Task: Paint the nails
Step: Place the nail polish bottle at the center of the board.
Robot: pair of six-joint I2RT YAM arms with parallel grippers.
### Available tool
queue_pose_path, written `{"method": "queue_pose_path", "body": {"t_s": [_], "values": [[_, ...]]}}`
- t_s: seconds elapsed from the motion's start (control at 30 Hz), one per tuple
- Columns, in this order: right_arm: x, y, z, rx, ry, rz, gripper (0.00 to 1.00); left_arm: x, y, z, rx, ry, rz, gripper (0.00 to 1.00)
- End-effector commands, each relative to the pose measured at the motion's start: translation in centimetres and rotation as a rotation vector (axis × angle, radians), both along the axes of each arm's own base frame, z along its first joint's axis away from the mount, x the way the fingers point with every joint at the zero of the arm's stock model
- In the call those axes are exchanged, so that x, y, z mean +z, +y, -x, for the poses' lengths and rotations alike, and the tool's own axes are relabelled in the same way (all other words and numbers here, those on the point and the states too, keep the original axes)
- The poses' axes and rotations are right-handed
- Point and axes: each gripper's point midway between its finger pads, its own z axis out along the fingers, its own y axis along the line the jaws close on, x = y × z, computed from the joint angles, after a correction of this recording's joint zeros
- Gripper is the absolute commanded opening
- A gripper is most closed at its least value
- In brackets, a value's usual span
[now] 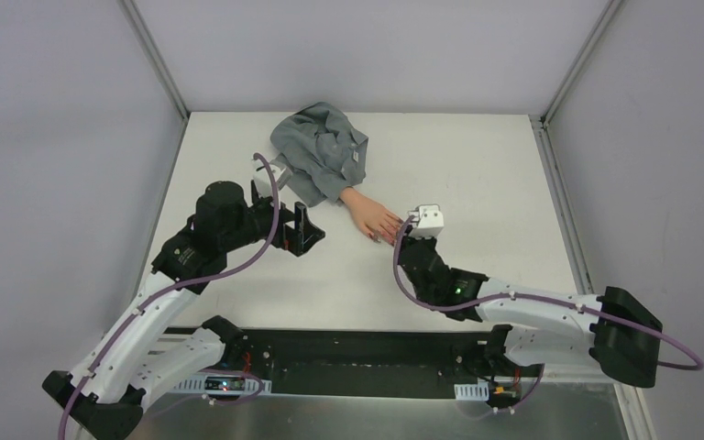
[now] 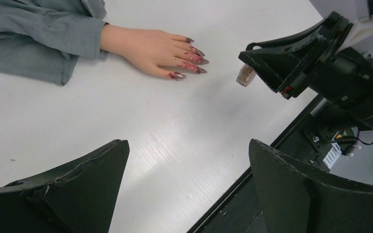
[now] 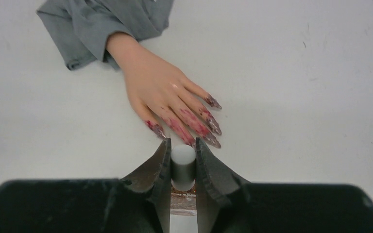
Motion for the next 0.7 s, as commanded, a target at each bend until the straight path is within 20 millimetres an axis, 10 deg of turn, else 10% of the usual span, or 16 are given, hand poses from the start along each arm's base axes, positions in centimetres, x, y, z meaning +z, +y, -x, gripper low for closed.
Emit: {"method": "queue_pose_path", "body": {"t_s": [0.0, 0.67], "values": [[0.2, -0.4, -0.2, -0.037, -0.094, -0.122, 0.00, 0.1, 1.4, -0.6, 0.049, -0.054, -0.046, 0.99], [-8.9, -1.8, 2.0, 0.014, -0.048, -0.025, 0.00, -1.9, 2.4, -1.2, 0.106, -0.034, -0.081, 0.99]]}}
